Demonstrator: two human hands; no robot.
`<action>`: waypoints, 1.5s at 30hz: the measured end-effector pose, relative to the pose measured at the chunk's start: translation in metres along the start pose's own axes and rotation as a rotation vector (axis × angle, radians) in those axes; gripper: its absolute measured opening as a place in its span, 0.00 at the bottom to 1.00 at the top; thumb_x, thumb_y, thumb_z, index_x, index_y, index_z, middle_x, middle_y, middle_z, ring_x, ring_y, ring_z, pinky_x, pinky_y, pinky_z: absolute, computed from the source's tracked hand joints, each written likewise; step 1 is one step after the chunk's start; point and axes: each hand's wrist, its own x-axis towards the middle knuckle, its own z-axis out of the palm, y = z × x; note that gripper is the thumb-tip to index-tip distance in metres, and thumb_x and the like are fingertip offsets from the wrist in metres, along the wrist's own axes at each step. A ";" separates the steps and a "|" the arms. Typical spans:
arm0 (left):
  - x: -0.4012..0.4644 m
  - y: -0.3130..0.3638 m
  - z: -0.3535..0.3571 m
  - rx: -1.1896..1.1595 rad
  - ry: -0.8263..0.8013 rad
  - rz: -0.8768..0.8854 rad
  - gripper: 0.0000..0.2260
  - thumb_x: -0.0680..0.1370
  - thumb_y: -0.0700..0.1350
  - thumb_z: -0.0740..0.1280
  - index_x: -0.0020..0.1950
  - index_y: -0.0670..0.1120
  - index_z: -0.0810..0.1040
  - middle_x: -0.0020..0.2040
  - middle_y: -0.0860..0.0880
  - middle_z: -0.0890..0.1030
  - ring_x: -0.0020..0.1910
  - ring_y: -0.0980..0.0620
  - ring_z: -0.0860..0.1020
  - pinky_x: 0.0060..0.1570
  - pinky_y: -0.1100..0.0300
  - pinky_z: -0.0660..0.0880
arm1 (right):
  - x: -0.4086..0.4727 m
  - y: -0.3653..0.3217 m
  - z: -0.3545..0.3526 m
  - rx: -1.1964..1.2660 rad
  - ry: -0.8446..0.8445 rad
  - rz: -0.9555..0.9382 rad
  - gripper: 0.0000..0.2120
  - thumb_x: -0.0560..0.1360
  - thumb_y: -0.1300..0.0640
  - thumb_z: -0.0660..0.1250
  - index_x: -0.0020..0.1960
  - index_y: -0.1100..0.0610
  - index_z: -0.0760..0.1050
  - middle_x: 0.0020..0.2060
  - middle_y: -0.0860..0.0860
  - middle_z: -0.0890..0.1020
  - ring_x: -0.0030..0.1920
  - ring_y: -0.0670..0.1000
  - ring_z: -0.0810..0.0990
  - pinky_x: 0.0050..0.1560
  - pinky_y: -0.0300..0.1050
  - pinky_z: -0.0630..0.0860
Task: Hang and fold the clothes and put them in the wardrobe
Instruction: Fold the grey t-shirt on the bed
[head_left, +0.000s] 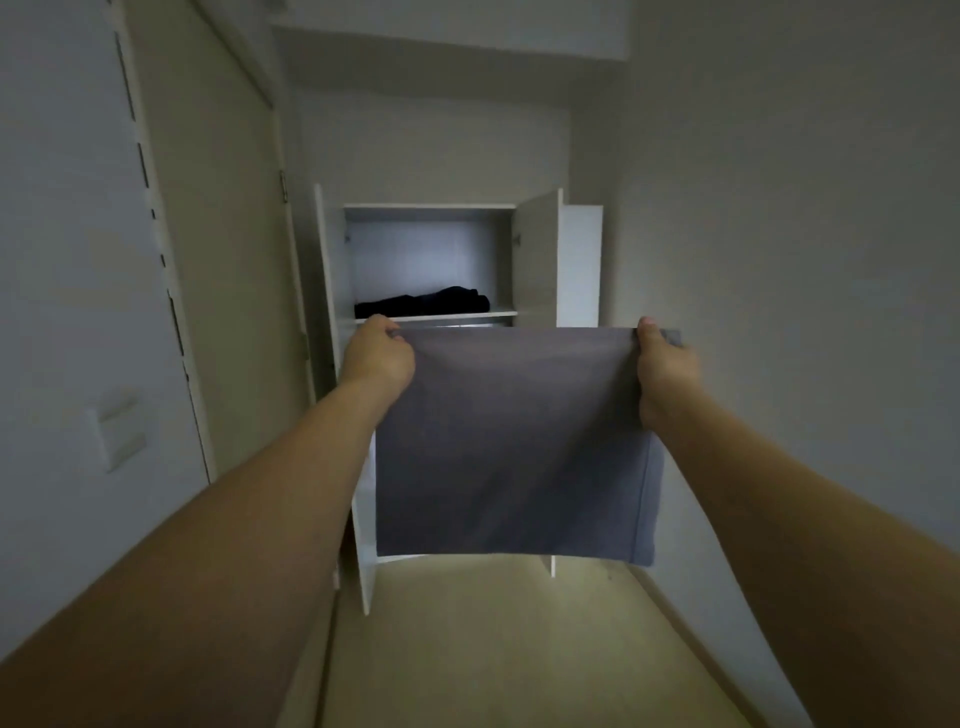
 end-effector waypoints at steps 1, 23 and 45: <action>0.023 -0.013 0.006 0.017 0.004 -0.011 0.09 0.81 0.40 0.57 0.57 0.44 0.76 0.50 0.47 0.75 0.46 0.48 0.74 0.43 0.60 0.69 | 0.018 0.009 0.026 -0.021 -0.020 0.018 0.20 0.77 0.42 0.64 0.59 0.58 0.73 0.47 0.52 0.74 0.49 0.53 0.72 0.52 0.45 0.67; 0.535 -0.309 0.248 0.157 0.069 -0.079 0.05 0.82 0.39 0.55 0.53 0.44 0.70 0.50 0.44 0.74 0.38 0.51 0.71 0.32 0.60 0.64 | 0.409 0.239 0.492 -0.254 -0.263 0.072 0.08 0.72 0.68 0.57 0.38 0.58 0.69 0.29 0.52 0.69 0.28 0.49 0.65 0.20 0.35 0.60; 1.130 -0.428 0.441 0.101 0.502 0.047 0.13 0.83 0.42 0.54 0.66 0.44 0.70 0.65 0.35 0.70 0.59 0.34 0.72 0.59 0.45 0.69 | 0.863 0.312 1.000 -0.273 -0.535 -0.337 0.15 0.77 0.69 0.49 0.55 0.51 0.60 0.44 0.49 0.67 0.40 0.46 0.66 0.35 0.43 0.66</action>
